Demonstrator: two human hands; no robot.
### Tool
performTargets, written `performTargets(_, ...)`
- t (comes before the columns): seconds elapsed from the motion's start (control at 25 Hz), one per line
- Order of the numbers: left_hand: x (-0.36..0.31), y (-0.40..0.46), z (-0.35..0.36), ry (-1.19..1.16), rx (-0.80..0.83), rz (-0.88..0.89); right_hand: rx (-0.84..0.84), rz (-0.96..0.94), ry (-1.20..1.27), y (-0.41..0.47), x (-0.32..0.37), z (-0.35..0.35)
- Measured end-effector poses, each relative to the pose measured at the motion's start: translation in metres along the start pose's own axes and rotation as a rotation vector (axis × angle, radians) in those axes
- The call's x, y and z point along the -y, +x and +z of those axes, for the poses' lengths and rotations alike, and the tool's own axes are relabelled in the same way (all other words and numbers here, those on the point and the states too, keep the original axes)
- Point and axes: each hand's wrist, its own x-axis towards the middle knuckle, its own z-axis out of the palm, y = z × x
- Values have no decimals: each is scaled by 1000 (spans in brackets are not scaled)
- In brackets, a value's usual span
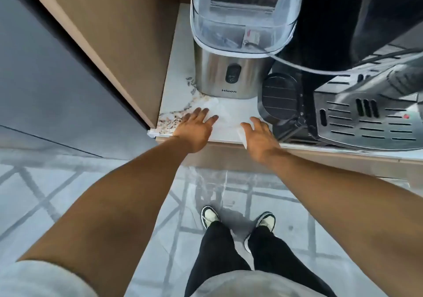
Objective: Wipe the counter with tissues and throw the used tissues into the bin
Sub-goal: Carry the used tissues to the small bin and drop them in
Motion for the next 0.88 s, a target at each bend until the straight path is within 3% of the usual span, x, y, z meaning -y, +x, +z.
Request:
performTargets(0.24,10,23,7,122,73,83,-14,99,66,7,-10,14)
performTargets(0.56,7,30,8,213,-100,105,-123,77,141,15,-12,15)
performTargets(0.88,-4,14,-4,233,-79,92,-108,83,166,8,-8,3)
